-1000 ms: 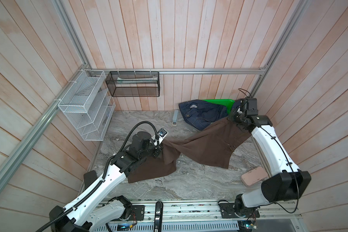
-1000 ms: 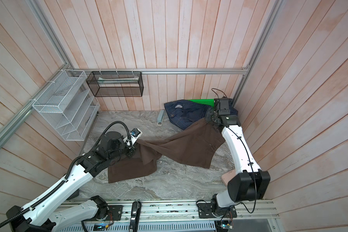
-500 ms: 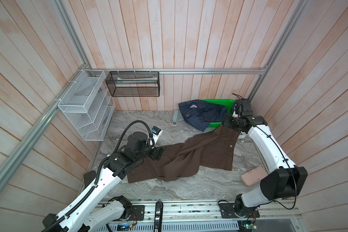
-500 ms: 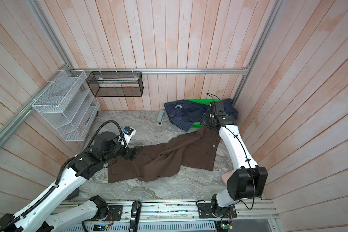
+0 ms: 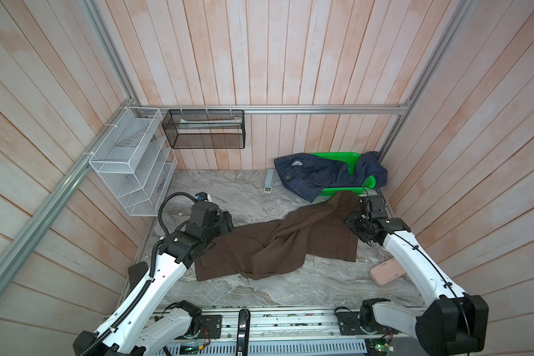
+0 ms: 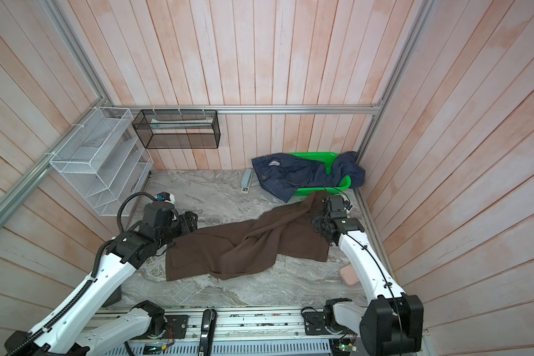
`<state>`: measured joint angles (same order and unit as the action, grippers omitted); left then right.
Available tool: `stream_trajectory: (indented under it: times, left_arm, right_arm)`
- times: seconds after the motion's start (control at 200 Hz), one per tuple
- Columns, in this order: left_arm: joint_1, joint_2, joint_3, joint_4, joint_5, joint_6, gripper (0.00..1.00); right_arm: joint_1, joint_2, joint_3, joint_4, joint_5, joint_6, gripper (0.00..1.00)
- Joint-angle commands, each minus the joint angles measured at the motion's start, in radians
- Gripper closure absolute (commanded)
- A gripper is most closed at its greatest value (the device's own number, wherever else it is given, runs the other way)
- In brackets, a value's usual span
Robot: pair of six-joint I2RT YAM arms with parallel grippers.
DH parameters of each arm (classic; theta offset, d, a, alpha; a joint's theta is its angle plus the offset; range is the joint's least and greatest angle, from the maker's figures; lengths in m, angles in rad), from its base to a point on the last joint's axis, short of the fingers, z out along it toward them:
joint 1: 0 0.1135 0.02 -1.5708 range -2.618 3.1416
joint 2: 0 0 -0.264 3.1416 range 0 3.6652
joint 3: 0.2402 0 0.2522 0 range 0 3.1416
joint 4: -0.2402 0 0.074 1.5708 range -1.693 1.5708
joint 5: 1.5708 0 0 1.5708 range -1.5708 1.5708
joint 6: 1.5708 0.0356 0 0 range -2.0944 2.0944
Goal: Fold and stack the trousers
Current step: 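Regrasp the waistband with the right gripper and leg hem with the left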
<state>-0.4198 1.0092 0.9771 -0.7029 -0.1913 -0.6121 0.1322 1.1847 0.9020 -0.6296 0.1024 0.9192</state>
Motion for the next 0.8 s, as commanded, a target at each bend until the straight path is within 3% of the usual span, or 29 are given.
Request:
stream_trajectory:
  times: [0.0, 0.255, 0.795]
  left_arm:
    - [0.033, 0.020, -0.041, -0.026, -0.012, -0.172, 0.18]
    - [0.161, 0.058, -0.151, 0.022, 0.080, -0.201, 0.14]
    - [0.301, 0.073, -0.316, 0.076, 0.171, -0.299, 0.13]
  right_arm:
    - [-0.003, -0.035, -0.059, 0.043, -0.015, 0.119, 0.30]
    - [-0.039, 0.023, -0.161, 0.082, -0.071, 0.153, 0.24]
    - [-0.074, 0.196, -0.236, 0.115, -0.164, 0.165, 0.19]
